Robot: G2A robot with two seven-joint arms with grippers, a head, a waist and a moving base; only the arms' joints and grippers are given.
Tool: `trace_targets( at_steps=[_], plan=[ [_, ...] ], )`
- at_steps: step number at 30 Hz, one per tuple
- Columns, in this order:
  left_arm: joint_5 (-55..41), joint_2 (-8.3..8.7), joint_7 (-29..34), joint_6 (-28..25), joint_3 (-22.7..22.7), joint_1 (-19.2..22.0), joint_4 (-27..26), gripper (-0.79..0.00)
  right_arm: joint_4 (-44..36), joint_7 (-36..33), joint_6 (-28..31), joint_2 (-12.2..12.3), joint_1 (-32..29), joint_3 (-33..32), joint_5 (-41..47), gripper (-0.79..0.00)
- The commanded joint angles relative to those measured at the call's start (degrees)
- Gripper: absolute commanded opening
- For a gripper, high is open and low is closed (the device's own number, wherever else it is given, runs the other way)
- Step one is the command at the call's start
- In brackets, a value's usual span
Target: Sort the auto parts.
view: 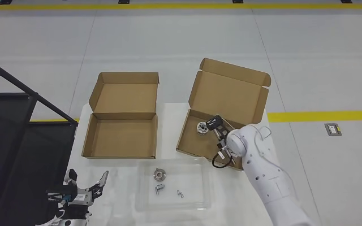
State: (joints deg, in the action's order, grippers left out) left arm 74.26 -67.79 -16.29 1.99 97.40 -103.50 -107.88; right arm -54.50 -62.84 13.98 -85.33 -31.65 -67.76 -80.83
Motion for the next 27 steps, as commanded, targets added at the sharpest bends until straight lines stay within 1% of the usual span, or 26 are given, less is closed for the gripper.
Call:
trace_targets(
  at_steps=[1, 2, 4, 10, 12, 15, 17, 19, 21, 25, 27],
  plan=[
    [0.0, 0.0, 0.0, 0.0, 0.0, 0.0, 0.0, 0.0, 2.4, 0.8, -0.9, -0.1, 0.9, 0.1, 0.4, -0.668],
    [0.0, 0.0, 0.0, 0.0, 0.0, 0.0, 0.0, 0.0, 3.6, 1.3, -1.3, -0.2, 1.4, 0.2, 0.7, -0.585],
    [0.0, 0.0, 0.0, 0.0, 0.0, 0.0, 0.0, 0.0, 5.7, 2.3, -1.2, -0.4, 2.3, 0.5, 1.3, -0.585],
    [0.0, 0.0, 0.0, 0.0, 0.0, 0.0, 0.0, 0.0, 9.8, 4.8, -1.5, -0.5, 4.1, 0.5, 2.6, -0.539],
    [0.0, 0.0, 0.0, 0.0, 0.0, 0.0, 0.0, 0.0, 9.8, 5.1, -1.7, -0.5, 4.2, 0.5, 2.8, -0.502],
    [0.0, 0.0, 0.0, 0.0, 0.0, 0.0, 0.0, 0.0, 7.1, 6.5, -0.9, -0.2, 3.4, -0.4, 3.9, -0.486],
    [0.0, 0.0, 0.0, 0.0, 0.0, 0.0, 0.0, 0.0, 2.8, 7.3, 0.3, 0.3, 1.8, -1.4, 4.5, -0.48],
    [0.0, 0.0, 0.0, 0.0, 0.0, 0.0, 0.0, 0.0, -3.6, 7.4, 1.5, 0.9, -1.0, -2.6, 5.0, -0.459],
    [0.0, 0.0, 0.0, 0.0, 0.0, 0.0, 0.0, 0.0, -11.7, 7.1, 3.0, 1.6, -4.9, -4.2, 5.5, -0.431],
    [0.0, 0.0, 0.0, 0.0, 0.0, 0.0, 0.0, 0.0, -28.4, 6.7, 7.5, 3.0, -13.7, -7.7, 7.5, -0.406],
    [0.0, 0.0, 0.0, 0.0, 0.0, 0.0, 0.0, 0.0, -35.3, 6.3, 9.1, 3.4, -17.6, -8.2, 8.4, -0.413]
  ],
)
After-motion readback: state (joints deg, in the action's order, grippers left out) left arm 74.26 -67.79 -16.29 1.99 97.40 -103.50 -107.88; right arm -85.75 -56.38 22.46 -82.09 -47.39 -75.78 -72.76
